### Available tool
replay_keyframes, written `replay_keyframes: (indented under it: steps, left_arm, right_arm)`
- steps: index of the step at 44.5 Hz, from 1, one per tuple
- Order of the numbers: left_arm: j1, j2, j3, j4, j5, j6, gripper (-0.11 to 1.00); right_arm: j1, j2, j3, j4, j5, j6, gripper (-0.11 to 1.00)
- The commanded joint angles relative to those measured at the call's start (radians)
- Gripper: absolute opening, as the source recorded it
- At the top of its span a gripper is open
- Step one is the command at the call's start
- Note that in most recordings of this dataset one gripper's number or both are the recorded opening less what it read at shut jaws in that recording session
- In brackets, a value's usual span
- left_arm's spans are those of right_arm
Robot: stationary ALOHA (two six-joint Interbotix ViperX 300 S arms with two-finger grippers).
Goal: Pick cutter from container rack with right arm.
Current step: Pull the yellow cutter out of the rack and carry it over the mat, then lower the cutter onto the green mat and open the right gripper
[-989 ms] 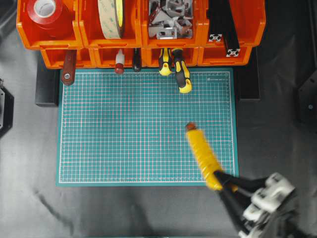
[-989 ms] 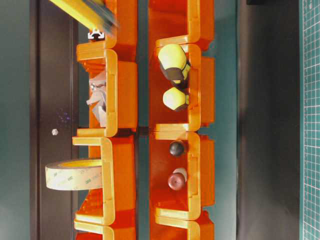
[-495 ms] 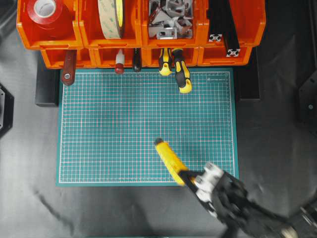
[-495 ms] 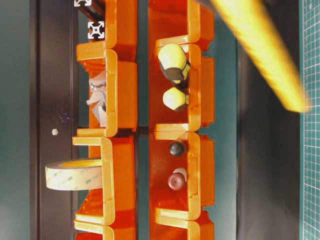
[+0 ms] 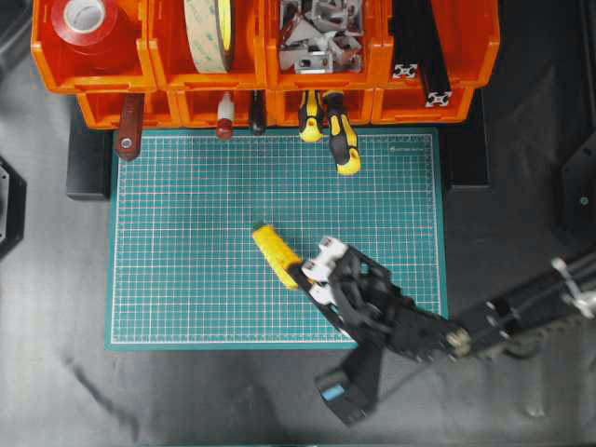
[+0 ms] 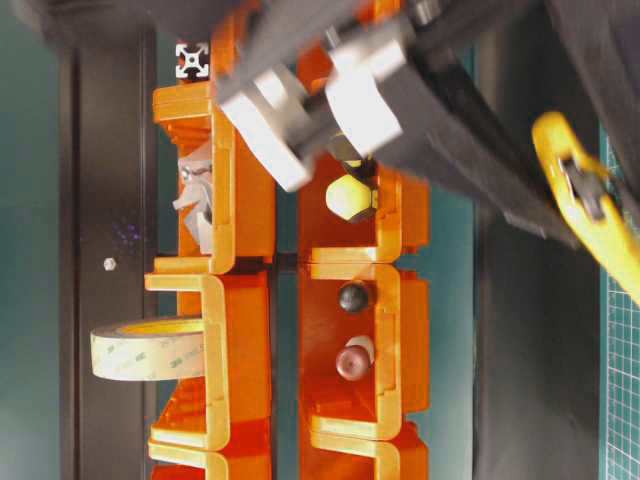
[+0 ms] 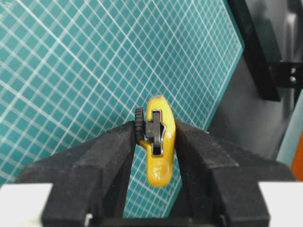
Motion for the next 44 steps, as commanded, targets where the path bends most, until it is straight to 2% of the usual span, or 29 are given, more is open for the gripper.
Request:
replay_keyframes:
  steps: [1,8,16,44]
  left_arm:
    - [0.005,0.015,-0.017,0.002,-0.011,-0.003,0.01]
    - [0.005,0.017,-0.014,0.003,-0.011,-0.003,0.01]
    - [0.005,0.021,-0.011,0.002,-0.011,-0.005,0.01]
    - [0.002,0.021,-0.009,0.002,-0.012,-0.043,0.01]
  right_arm:
    - [-0.029,0.000,-0.034,-0.018,-0.032,0.002,0.27]
    - [-0.063,0.034,-0.046,-0.031,-0.048,0.003,0.27]
    - [-0.067,0.044,-0.043,-0.026,-0.075,0.014,0.27]
    - [-0.064,0.072,-0.020,0.051,-0.152,0.020,0.27]
